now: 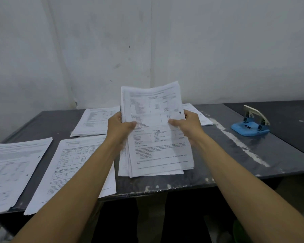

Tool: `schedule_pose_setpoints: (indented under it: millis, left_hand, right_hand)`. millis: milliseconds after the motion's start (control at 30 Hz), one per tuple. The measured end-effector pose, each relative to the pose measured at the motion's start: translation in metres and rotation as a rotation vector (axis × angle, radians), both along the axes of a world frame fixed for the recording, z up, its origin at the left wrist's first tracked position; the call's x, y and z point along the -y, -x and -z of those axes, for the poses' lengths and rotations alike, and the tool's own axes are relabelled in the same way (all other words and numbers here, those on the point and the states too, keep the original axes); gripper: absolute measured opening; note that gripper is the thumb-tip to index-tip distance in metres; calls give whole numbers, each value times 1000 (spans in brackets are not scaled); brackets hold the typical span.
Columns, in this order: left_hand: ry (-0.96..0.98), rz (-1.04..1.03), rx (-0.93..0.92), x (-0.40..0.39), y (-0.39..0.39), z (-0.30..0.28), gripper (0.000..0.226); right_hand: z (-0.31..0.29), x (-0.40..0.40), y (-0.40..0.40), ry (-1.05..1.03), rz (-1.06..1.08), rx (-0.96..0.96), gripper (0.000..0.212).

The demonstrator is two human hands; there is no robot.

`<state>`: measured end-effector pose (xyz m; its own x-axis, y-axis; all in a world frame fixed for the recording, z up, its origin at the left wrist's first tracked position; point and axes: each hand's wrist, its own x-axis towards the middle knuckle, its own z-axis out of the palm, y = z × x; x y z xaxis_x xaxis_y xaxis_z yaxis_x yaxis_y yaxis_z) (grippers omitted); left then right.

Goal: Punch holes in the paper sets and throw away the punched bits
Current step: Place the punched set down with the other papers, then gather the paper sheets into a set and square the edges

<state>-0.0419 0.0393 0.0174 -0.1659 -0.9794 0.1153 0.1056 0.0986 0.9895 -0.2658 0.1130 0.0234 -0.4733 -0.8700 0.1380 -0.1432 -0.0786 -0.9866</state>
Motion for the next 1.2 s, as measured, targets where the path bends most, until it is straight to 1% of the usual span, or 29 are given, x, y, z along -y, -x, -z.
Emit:
schedule_pose_setpoints:
  millis: [133,233,267,333,400,433,467,567,633,733,800,900,967,1000,1133,1200]
  left_hand:
    - [125,35,-62,0,3,-28,33]
    - [192,78,-78,0,4,-36,33]
    - [204,85,-78,0,3,-36,32]
    - [223,88,-64,1,3,-32,30]
    - [219,91,-63,3,2,-26,27]
    - [212,95,-68,4,1,-24,27]
    - [210,99,-70,6,-1,-23,27]
    - [246,95,-34,11,-4,-24,28]
    - [277,85,-7,14,-5,-26,28]
    - [296,66,-19,17,-4,-32,24]
    - [302,59,-20,18,-6,-34,24]
    - [323,43,2,19,-11,-32,33]
    - [339,47,22,20,-14,-30,34]
    - [346,55,35,21,-15,-29,32]
    - [401,58,92,19,-10,-24,25]
    - [417,43,82,18,-7,-26,24]
  right_hand:
    - [-20,2,-1,116,30,49,27]
    - [-25,4,-4,181,104,48,31]
    - [-25,5,-4,187,133,30,38]
    - [-23,6,-3,184,152,30,60]
    - [-19,7,-1,201,96,100,78]
    - [-16,7,0,212,59,118,81]
    - [-14,7,1,222,31,109,78]
    - [-11,14,1,209,0,29,53]
    - [-12,17,-1,199,-8,37,43]
    - [-17,21,-4,211,-10,73,38]
    - [-19,20,-7,218,6,57,35]
    - [-16,17,-9,221,71,-24,45]
    - [-13,17,-10,236,77,-40,49]
    - [-12,17,-11,233,72,-39,47]
    - [-10,19,-18,158,53,-15,24]
    - [-16,20,-18,148,82,-33,14]
